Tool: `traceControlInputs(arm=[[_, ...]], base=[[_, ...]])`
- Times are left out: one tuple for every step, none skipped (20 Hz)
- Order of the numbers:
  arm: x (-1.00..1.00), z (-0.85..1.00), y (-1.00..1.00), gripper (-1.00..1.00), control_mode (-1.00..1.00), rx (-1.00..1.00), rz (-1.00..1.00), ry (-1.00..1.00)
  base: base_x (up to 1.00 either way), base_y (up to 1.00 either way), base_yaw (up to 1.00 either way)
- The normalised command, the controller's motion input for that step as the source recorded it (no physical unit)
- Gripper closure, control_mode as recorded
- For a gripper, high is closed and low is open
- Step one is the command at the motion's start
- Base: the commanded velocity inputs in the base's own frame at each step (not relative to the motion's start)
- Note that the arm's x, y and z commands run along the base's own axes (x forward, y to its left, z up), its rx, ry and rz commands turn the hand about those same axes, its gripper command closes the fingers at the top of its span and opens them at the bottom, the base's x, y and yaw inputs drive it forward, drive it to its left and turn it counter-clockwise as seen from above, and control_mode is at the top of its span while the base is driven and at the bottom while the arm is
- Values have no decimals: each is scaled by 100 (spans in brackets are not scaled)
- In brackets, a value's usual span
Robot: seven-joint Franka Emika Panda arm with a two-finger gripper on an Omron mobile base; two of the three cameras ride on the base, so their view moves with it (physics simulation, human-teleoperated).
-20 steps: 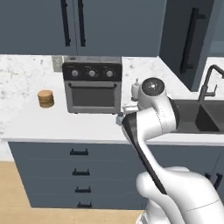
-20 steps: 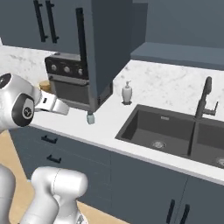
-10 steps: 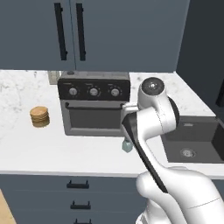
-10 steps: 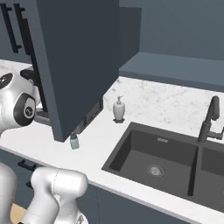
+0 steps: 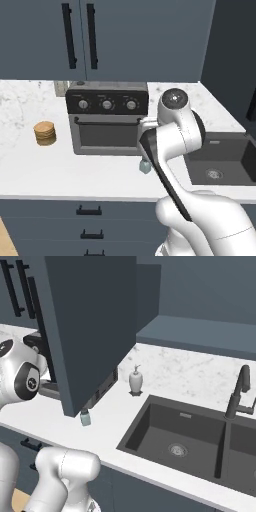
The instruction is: Put the shaker and condiment bottle from the counter next to their counterparts in the cabinet.
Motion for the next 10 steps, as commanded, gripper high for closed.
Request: traceControlInputs(arm=[[0,0,0,-100,100,0,0,0],[0,0,0,-100,100,0,0,0],[0,0,0,-100,100,0,0,0],[0,0,0,-100,100,0,0,0],[0,0,0,-100,100,0,0,0],[0,0,0,-100,100,0,0,0],[0,0,0,-100,100,0,0,0],[0,0,0,-100,100,0,0,0],[0,0,0,-100,100,0,0,0],[0,0,0,-100,100,0,0,0]], base=[[0,0,0],[0,1,0],[0,2,0],[0,4,0],[0,4,0],[0,8,0],[0,7,0],[0,6,0],[0,4,0],[0,2,0]])
